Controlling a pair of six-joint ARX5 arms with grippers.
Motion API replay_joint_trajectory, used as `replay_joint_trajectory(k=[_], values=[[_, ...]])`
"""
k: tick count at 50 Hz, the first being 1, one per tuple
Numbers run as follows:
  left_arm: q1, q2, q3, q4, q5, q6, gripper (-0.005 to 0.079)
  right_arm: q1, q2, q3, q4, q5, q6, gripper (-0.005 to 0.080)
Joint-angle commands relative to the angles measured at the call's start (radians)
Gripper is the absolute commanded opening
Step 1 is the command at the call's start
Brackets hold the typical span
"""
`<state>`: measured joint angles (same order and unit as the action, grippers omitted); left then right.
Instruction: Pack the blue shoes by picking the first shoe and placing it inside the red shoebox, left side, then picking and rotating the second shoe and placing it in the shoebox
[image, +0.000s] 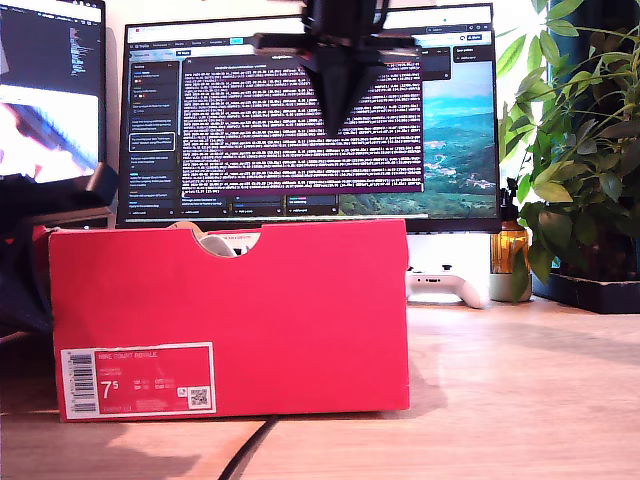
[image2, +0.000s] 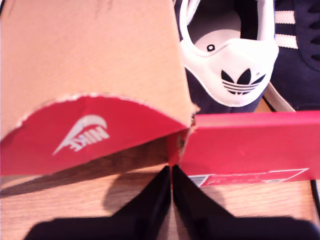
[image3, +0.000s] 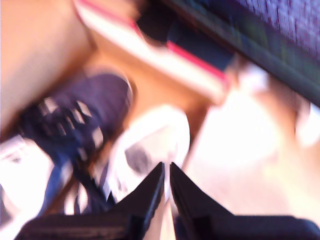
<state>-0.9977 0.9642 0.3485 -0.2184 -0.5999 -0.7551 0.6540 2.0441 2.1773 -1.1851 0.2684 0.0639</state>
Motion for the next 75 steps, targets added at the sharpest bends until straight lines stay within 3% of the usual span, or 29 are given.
replay_joint_trajectory(k=[1,29,57,66,75], values=[[0.001,0.004,-0.016,-0.004,0.011,0.004,-0.0019,-0.01,-0.039,0.011,-0.019,0.0,0.016,-0.0011],[-0.092,-0.123,-0.016,-0.129,0.016,0.017,-0.0019,-0.071,-0.099,0.011,-0.09,0.005,0.04,-0.0011],[-0.1,-0.383,-0.016,-0.17,-0.12,0.262,-0.0019,-0.079,-0.154,-0.01,-0.169,0.059,0.045,-0.0011],[-0.06,-0.397,-0.016,-0.17,-0.121,0.286,-0.0019,-0.092,-0.263,-0.098,-0.163,0.115,0.056,-0.0011],[-0.022,-0.396,-0.016,-0.13,-0.131,0.344,-0.0019,-0.142,-0.439,-0.31,-0.068,0.118,0.068,-0.0011]])
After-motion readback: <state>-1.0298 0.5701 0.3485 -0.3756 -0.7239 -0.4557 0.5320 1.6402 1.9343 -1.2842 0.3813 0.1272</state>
